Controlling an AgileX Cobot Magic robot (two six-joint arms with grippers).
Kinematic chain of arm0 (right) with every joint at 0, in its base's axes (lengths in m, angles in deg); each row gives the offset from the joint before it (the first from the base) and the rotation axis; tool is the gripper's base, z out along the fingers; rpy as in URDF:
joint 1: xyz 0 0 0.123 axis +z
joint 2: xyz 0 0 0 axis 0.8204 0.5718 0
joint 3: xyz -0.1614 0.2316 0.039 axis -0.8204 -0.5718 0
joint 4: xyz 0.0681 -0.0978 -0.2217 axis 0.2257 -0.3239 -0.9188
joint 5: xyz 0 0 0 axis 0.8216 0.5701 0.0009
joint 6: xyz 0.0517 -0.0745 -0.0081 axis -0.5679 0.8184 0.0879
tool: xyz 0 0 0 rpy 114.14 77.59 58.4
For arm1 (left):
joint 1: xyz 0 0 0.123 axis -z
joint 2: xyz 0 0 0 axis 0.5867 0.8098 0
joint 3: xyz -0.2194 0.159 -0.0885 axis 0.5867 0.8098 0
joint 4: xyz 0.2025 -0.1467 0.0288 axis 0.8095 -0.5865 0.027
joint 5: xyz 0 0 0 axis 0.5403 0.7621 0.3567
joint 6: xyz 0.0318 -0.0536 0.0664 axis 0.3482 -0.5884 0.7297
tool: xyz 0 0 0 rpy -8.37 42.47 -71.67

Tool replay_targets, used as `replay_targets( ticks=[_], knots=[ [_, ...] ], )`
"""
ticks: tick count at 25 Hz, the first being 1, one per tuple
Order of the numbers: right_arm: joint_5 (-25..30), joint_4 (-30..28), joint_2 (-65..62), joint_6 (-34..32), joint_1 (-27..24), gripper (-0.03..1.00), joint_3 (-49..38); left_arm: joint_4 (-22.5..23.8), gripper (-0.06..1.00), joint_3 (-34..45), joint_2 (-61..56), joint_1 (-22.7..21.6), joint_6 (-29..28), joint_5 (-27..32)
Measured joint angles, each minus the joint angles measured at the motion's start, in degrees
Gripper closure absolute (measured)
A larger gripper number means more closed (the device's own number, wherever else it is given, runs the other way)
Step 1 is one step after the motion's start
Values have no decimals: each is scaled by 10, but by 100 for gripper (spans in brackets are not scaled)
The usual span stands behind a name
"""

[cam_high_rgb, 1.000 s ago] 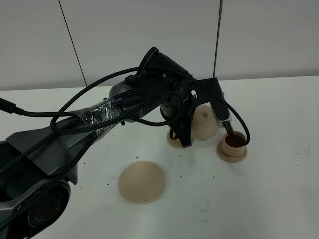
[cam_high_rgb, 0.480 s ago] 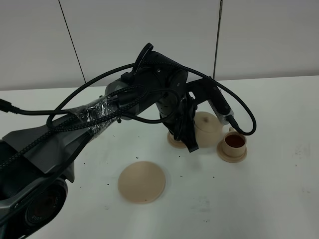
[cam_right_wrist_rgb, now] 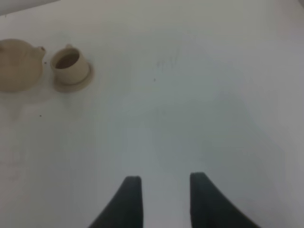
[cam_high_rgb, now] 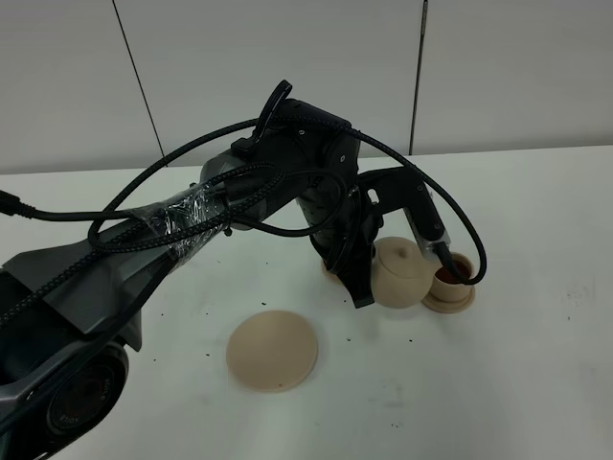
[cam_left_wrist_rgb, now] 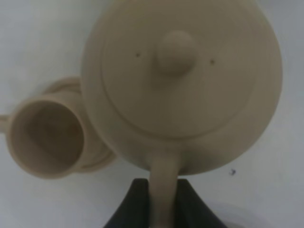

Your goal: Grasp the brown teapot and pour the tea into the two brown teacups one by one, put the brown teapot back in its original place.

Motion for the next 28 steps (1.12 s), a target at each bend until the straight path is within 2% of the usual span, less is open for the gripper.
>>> replay_targets(
  ticks=[5, 11, 19, 28],
  knots=[
    [0, 0, 0, 0, 0, 73, 0, -3, 78, 0, 0, 0, 7, 2],
    [0, 0, 0, 0, 0, 73, 0, -36, 78, 0, 0, -7, 8, -1],
    [0, 0, 0, 0, 0, 73, 0, -41, 78, 0, 0, -7, 8, -4],
    [0, 0, 0, 0, 0, 73, 0, -42, 78, 0, 0, -30, 7, 4]
  ],
)
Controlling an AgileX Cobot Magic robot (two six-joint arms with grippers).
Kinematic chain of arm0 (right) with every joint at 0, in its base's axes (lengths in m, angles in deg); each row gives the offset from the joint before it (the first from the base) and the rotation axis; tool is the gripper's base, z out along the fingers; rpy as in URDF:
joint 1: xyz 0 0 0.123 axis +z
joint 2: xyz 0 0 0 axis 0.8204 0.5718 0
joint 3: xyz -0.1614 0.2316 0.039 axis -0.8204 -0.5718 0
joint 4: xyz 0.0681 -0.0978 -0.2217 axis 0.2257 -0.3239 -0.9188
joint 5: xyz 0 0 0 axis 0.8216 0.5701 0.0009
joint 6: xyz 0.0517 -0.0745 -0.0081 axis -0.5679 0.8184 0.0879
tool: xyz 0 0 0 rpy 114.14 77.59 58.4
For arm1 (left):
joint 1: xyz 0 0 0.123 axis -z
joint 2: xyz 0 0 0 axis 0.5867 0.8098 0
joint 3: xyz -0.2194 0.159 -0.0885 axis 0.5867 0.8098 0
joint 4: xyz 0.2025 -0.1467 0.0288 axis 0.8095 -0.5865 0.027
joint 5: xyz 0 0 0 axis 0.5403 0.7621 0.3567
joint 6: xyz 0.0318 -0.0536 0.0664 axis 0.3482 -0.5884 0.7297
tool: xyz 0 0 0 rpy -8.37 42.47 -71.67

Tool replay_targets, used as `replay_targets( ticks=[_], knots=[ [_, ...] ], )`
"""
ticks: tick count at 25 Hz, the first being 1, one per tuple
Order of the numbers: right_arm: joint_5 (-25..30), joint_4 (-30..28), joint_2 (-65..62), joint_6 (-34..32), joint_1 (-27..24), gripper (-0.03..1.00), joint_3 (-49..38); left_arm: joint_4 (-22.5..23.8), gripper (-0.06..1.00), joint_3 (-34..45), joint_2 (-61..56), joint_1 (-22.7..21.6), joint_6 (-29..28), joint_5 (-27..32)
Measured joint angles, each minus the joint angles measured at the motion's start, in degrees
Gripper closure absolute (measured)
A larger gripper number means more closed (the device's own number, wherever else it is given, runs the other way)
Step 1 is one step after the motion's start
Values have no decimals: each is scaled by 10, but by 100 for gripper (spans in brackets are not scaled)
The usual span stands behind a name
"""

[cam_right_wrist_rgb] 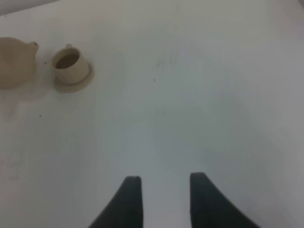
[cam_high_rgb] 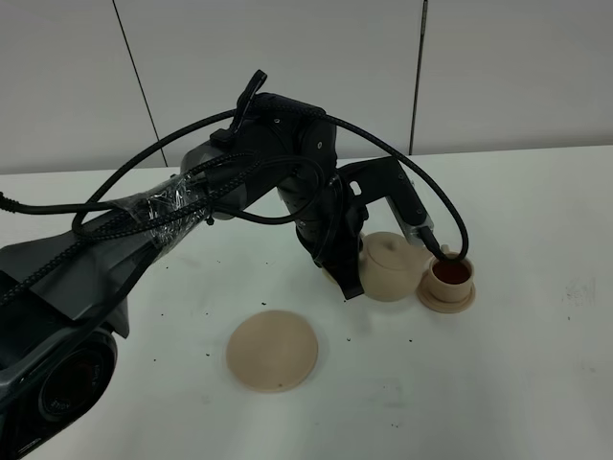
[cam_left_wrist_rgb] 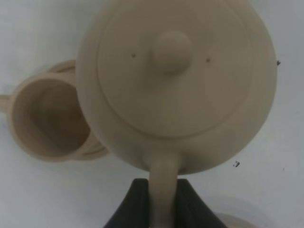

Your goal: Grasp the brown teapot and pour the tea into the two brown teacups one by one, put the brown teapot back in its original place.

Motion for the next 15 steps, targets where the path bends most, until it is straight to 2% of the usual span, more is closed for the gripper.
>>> replay_targets(
  ticks=[15],
  knots=[
    [0, 0, 0, 0, 0, 73, 0, -11, 78, 0, 0, -10, 0, -19]
  ],
)
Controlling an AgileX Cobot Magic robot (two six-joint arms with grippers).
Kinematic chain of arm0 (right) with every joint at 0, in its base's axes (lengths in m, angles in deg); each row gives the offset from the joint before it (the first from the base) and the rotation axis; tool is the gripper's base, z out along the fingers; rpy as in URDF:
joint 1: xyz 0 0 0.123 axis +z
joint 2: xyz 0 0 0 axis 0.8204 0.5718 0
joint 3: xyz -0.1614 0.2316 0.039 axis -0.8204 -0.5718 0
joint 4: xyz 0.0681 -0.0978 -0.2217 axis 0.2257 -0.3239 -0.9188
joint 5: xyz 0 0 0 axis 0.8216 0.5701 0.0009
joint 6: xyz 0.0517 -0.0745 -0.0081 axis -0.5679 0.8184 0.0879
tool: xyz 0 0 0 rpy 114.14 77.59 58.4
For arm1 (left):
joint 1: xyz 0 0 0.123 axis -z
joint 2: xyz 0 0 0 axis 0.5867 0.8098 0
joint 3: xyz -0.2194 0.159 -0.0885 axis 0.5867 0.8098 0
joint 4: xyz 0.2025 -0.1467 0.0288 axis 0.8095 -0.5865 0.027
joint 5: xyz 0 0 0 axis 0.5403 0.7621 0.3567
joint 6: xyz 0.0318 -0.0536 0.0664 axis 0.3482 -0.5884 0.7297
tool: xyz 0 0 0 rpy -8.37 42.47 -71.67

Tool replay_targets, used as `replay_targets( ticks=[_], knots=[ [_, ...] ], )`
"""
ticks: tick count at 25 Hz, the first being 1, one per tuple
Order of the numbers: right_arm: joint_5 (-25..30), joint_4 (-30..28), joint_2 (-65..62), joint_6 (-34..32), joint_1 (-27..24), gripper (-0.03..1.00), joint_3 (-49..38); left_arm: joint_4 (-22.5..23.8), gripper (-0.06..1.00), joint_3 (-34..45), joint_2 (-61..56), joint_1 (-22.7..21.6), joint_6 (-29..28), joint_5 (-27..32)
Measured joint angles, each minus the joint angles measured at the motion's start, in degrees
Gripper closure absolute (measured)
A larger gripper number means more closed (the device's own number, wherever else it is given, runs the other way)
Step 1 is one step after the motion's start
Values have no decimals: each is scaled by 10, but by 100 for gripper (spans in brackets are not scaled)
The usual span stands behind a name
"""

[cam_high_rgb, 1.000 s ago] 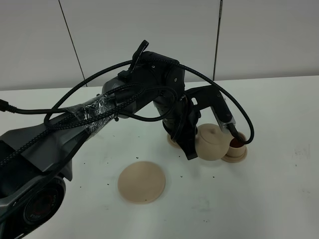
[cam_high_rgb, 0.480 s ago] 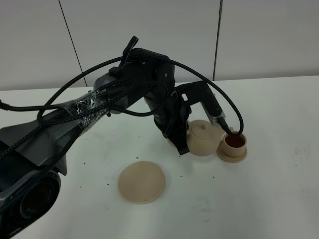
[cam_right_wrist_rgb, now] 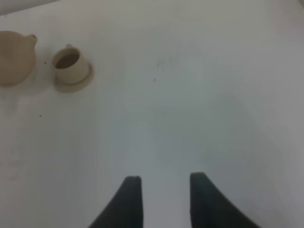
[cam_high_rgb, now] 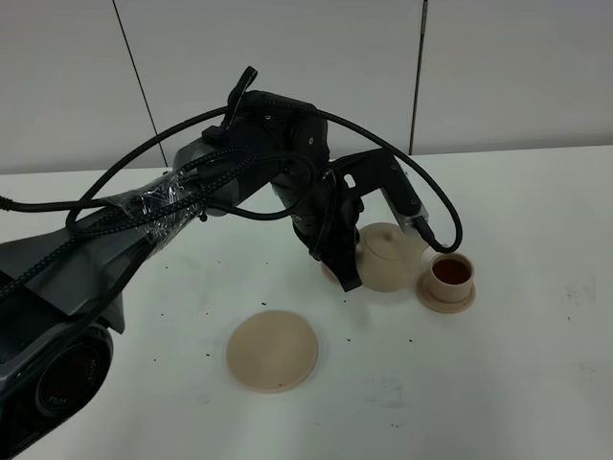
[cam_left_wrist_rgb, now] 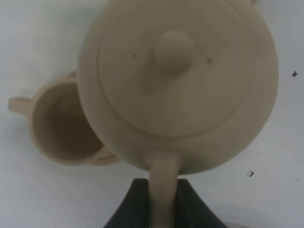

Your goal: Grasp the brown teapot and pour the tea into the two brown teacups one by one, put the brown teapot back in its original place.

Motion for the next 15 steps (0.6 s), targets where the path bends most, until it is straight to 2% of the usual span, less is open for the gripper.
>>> replay_targets(
  ticks=[6, 15],
  knots=[
    [0, 0, 0, 0, 0, 73, 0, -6, 78, 0, -7, -6, 0, 6],
    [0, 0, 0, 0, 0, 73, 0, 8, 78, 0, -57, -59, -4, 67]
  ],
)
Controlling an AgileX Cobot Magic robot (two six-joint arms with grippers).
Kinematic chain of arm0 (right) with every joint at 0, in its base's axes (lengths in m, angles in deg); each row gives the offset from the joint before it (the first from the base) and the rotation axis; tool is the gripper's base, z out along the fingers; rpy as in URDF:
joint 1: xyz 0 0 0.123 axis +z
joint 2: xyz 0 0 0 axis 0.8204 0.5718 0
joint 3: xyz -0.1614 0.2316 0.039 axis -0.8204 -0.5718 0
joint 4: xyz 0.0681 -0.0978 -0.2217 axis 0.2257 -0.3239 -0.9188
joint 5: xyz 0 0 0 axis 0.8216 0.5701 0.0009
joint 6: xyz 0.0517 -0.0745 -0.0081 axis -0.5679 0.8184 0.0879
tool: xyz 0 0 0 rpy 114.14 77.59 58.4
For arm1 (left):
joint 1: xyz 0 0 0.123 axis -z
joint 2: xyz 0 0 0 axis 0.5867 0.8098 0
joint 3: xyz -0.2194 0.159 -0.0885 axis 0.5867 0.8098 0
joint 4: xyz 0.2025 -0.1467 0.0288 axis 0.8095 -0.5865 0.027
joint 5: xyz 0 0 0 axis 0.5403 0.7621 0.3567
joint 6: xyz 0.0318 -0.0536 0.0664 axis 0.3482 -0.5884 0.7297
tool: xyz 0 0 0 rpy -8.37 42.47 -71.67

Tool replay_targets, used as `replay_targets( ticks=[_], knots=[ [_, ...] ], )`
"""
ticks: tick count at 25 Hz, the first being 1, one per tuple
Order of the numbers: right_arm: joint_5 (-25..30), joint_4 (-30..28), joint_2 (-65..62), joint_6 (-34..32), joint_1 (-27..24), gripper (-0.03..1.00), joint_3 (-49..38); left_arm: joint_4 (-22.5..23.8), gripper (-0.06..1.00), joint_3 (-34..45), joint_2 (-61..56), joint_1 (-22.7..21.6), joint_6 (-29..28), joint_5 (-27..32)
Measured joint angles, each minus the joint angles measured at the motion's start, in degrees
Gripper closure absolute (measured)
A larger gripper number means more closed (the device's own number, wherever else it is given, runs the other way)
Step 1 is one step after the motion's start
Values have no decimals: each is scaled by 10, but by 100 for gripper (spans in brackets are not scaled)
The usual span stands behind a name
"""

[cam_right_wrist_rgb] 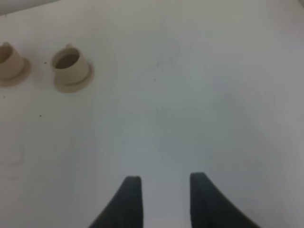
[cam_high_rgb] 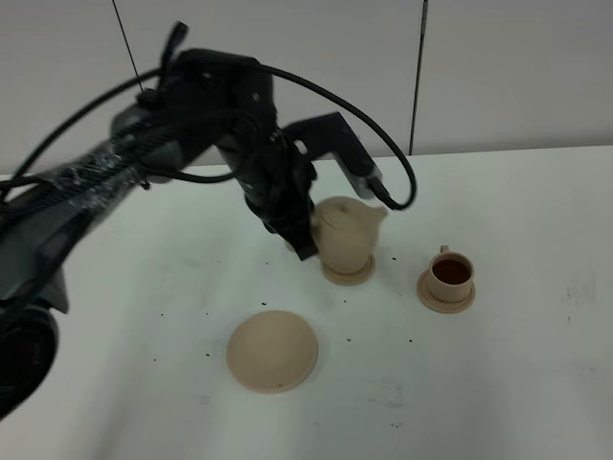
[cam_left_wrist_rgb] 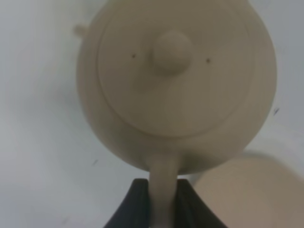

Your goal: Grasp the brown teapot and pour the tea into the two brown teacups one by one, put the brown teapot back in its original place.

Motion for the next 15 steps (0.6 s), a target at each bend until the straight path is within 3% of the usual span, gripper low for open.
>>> replay_targets(
  ticks=[6, 15],
  knots=[
    [0, 0, 0, 0, 0, 73, 0, 26, 78, 0, -16, -22, -3, 45],
    [0, 0, 0, 0, 0, 73, 0, 83, 78, 17, -16, -34, -6, 21]
  ],
)
